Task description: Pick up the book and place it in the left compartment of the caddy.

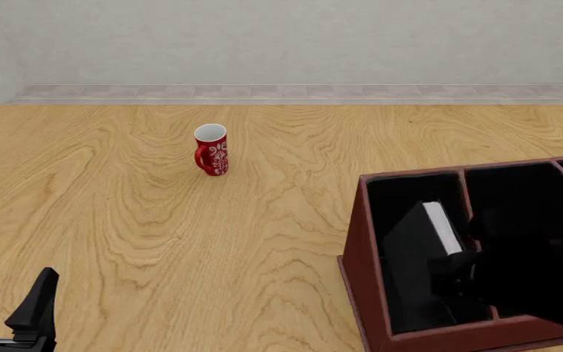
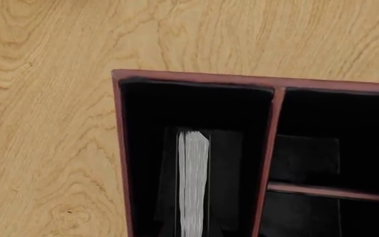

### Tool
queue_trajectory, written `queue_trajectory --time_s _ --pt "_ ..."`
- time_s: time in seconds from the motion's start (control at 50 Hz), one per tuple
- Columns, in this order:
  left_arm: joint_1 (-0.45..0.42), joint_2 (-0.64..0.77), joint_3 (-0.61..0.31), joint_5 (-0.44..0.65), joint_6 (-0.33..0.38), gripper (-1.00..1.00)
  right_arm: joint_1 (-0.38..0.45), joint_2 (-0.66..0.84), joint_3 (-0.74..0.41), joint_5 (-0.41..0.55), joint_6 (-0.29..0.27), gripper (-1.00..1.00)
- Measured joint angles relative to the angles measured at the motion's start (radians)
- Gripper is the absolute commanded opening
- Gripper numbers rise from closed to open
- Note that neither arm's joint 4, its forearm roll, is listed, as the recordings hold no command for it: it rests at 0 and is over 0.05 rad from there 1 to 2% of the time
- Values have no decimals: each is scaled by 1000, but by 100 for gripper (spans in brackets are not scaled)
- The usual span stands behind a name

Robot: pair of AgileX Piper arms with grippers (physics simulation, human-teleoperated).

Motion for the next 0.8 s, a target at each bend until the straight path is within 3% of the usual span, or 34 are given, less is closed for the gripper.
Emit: queue_trajectory --time_s 0.8 --pt "0 0 0 0 0 100 8 17 100 -88 11 -100"
